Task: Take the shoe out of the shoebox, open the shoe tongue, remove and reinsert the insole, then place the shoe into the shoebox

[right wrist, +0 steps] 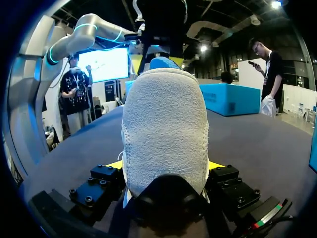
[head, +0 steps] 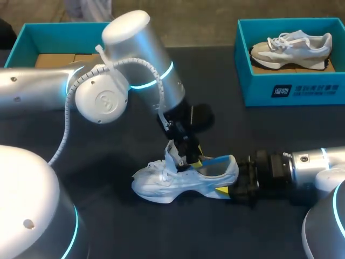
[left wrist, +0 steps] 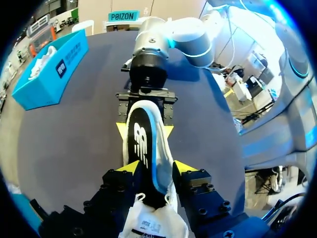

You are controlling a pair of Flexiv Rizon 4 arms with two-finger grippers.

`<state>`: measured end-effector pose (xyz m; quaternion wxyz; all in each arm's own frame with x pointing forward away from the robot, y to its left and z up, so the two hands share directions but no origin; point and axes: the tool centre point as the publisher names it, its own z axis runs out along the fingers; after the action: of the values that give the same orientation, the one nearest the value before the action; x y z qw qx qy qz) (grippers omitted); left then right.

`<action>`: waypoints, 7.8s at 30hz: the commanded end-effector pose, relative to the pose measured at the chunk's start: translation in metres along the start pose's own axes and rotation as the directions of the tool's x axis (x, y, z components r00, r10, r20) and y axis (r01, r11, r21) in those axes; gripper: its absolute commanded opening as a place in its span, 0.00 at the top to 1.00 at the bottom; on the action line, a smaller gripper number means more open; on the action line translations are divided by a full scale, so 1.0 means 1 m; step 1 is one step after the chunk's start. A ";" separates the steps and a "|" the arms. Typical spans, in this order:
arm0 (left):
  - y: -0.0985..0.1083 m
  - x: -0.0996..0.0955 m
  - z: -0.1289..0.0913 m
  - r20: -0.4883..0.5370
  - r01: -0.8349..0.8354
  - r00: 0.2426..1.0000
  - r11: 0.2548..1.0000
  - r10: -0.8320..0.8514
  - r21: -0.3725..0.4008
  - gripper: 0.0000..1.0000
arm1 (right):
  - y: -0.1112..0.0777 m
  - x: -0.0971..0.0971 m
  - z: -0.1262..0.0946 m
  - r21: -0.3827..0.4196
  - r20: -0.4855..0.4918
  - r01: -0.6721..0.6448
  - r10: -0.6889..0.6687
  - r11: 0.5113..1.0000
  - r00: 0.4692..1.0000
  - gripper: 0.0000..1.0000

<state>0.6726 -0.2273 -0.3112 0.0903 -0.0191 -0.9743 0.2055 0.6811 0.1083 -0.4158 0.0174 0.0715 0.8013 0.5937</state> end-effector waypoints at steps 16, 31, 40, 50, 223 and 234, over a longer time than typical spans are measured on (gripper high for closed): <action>-0.004 0.016 0.001 0.270 0.094 0.958 0.995 -0.098 0.030 0.58 | 0.000 0.001 0.001 0.003 0.002 0.000 0.000 1.000 1.000 1.00; -0.013 0.012 0.012 0.341 0.126 0.932 0.992 -0.125 0.021 0.59 | 0.000 0.001 0.001 0.003 0.002 0.000 0.000 1.000 1.000 1.00; -0.015 0.019 0.021 0.367 0.141 0.920 0.990 -0.139 0.021 0.59 | 0.000 0.001 0.001 0.003 0.002 0.000 0.000 1.000 1.000 1.00; -0.021 0.020 0.031 0.402 0.144 0.906 0.989 -0.134 0.005 0.59 | 0.000 0.001 0.001 0.003 0.002 0.000 0.000 1.000 1.000 1.00; -0.050 -0.012 0.021 0.478 0.222 0.824 0.950 -0.303 0.221 1.00 | 0.000 0.001 0.001 0.003 0.002 0.000 0.000 1.000 1.000 1.00; -0.072 -0.011 -0.014 0.279 0.207 0.908 0.914 -0.312 0.350 1.00 | 0.000 0.001 0.001 0.003 0.002 0.000 0.000 1.000 1.000 1.00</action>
<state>0.6816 -0.3027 -0.2803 -0.1162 0.1876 -0.9219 0.3185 0.6811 0.1083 -0.4159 0.0175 0.0714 0.8014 0.5936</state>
